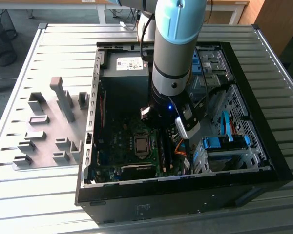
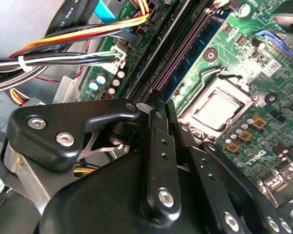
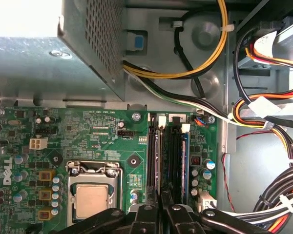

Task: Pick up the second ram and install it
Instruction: 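Insert the second ram into the second slot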

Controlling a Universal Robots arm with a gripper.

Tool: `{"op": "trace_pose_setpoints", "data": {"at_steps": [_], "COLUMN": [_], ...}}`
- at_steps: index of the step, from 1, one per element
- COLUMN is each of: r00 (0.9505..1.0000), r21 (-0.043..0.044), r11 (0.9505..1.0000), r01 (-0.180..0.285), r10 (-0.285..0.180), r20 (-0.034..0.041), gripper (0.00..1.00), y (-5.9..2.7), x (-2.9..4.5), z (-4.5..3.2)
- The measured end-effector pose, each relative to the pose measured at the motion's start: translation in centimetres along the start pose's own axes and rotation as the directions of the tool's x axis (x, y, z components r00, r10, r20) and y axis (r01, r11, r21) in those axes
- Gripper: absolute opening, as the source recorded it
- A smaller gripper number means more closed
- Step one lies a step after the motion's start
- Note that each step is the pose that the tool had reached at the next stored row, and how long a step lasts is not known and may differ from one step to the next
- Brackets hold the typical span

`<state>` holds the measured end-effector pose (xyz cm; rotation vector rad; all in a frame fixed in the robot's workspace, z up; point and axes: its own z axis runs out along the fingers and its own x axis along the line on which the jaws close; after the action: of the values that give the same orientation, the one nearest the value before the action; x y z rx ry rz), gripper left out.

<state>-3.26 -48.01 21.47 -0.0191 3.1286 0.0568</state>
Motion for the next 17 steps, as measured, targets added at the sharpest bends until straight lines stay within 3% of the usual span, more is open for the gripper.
{"op": "trace_pose_setpoints", "data": {"at_steps": [17], "r00": [1.0], "r21": [-0.001], "r11": [1.0], "r01": [-0.001], "r10": [0.001], "r20": [-0.0005], "gripper": [0.14], "y": [-0.01], "x": [-0.06], "z": [-0.2]}}
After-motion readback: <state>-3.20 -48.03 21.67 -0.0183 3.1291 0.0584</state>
